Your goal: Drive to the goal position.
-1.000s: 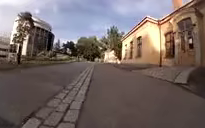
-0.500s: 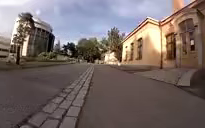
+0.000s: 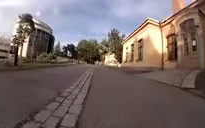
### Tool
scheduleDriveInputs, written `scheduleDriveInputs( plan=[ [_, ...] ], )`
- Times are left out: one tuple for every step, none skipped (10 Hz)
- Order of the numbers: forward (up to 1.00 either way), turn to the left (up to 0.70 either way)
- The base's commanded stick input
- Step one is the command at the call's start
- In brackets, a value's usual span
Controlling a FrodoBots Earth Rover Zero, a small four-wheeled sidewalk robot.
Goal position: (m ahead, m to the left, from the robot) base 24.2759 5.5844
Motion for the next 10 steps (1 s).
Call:
scheduleDriveInputs(
  plan=[
    [0.45,0.0],
    [0.45,0.0],
    [0.45,0.0],
    [0.45,0.0],
    [0.45,0.0],
    [0.45,0.0],
    [0.45,0.0],
    [0.45,0.0],
    [0.45,0.0],
    [0.45,0.0]
  ],
)
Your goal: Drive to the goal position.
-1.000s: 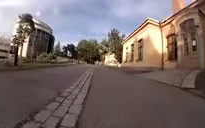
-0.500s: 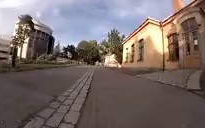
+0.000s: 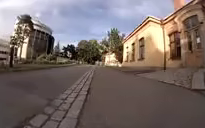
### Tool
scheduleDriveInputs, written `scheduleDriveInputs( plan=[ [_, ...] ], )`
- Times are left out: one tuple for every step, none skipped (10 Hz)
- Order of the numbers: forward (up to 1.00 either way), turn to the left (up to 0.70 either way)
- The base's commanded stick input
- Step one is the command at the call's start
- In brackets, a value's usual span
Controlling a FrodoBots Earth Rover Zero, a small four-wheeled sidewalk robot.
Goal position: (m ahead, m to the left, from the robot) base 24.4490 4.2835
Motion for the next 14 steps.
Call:
scheduleDriveInputs(
  plan=[
    [0.45,0.0],
    [0.45,0.0],
    [0.45,0.0],
    [0.45,0.0],
    [0.45,0.0],
    [0.45,0.0],
    [0.45,0.0],
    [0.45,0.0],
    [0.45,0.0],
    [0.45,0.0],
    [0.45,0.0],
    [0.45,0.0],
    [0.45,0.0],
    [0.45,0.0]
  ],
)
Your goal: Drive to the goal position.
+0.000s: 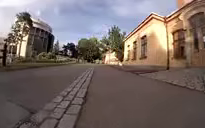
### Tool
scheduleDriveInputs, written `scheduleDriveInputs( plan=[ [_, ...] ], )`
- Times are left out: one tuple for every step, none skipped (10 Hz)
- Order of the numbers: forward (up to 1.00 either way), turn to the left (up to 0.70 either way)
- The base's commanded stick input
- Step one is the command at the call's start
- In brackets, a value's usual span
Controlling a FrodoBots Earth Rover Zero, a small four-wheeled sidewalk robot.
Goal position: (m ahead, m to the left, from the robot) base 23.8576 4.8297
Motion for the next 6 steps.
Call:
scheduleDriveInputs(
  plan=[
    [0.45,0.0],
    [0.45,-0.12],
    [0.45,-0.17],
    [0.45,0.0],
    [0.45,0.0],
    [0.45,0.0]
  ],
)
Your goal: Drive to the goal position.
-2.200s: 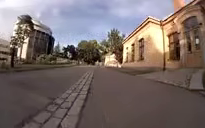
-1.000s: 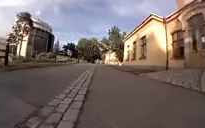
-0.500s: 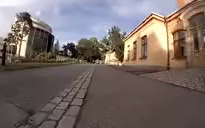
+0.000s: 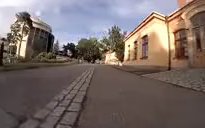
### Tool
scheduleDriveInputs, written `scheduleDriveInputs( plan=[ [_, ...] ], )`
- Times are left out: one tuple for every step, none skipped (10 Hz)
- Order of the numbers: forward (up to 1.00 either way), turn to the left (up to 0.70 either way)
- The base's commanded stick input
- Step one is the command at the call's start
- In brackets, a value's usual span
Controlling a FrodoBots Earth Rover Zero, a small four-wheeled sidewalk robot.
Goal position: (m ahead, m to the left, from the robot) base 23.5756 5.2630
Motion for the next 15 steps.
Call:
scheduleDriveInputs(
  plan=[
    [0.45,0.0],
    [0.45,0.0],
    [0.45,0.0],
    [0.45,0.0],
    [0.45,0.0],
    [0.45,0.0],
    [0.45,0.0],
    [0.45,0.0],
    [0.45,0.0],
    [0.45,0.0],
    [0.45,0.0],
    [0.45,0.0],
    [0.45,0.0],
    [0.45,0.0],
    [0.45,0.0]
  ],
)
